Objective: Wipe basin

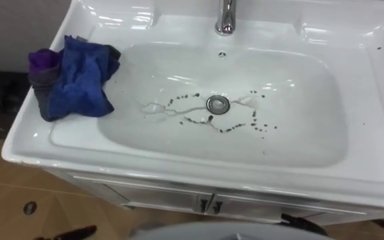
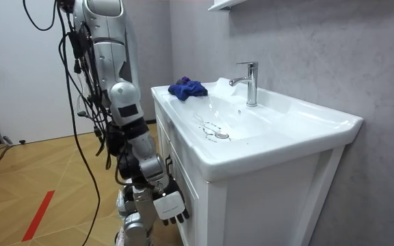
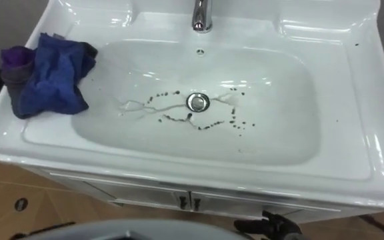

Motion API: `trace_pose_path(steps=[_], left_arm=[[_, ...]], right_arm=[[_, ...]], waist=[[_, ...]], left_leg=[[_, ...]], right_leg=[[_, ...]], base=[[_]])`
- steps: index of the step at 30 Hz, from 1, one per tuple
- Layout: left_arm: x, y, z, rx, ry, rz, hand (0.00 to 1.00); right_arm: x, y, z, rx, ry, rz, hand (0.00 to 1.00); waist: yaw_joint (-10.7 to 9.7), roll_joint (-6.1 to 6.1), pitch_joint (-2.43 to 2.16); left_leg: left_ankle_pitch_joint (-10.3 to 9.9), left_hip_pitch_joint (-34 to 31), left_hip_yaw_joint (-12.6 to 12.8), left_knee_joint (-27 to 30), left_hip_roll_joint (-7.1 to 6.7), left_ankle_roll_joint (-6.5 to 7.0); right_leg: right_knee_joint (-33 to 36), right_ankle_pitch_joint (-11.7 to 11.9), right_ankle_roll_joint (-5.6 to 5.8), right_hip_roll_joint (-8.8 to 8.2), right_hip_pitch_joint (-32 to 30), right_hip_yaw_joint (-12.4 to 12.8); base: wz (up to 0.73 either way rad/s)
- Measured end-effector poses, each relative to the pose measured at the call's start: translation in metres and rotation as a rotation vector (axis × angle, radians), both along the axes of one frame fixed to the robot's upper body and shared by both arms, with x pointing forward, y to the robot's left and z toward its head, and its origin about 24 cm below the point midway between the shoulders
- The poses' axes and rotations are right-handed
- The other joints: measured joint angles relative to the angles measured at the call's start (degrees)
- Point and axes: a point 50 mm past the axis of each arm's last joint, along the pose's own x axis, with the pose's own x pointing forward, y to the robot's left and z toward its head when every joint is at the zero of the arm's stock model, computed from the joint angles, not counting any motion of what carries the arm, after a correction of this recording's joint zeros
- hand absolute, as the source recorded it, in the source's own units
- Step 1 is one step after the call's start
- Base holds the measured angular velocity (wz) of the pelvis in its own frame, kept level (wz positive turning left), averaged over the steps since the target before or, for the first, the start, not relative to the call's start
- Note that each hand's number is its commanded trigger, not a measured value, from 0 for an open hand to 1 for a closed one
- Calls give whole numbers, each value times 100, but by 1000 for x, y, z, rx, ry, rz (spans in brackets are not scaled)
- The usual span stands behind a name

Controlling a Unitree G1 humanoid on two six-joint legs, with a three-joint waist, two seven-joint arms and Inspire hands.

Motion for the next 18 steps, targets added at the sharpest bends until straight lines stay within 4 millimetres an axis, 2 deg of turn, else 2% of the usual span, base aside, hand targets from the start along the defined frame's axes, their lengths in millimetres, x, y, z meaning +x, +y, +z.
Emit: trace_pose_path(steps=[2, 6, 9, 14, 18], left_arm=[[7, 13, 12, 106, -48, 67, 0], [21, 25, 30, 227, -132, 136, 0], [30, 33, 44, 292, -207, 200, 0], [51, 48, 73, 421, -341, 266, 0], [69, 60, 99, 523, -433, 271, 0]], right_arm=[[-3, -7, 2, -32, 3, 8, 0], [-8, -10, 3, -59, 14, 14, 0], [-12, -13, 3, -72, 22, -4, 0], [-12, -18, 5, -102, 14, -6, 0], [-12, -20, 5, -123, 9, -10, 0]], waist=[[100, 22, -4], [264, 64, -22], [266, 126, -42], [237, 255, -40], [215, 305, -40]], left_leg=[[0, -20, 5, -4, -13, 0], [1, -45, 3, -13, -13, 1], [1, -18, -65, -12, -18, 1], [1, 12, -57, -10, -19, 1], [1, 1, -56, -3, -20, 1]], right_leg=[[74, -32, 2, -31, -51, -56], [76, -32, -1, -24, -77, -56], [70, -29, -2, -24, -28, -79], [62, -29, -2, -20, -21, -66], [65, -29, -2, -21, -22, -57]], base=[[0], [0], [2], [-2], [0]])
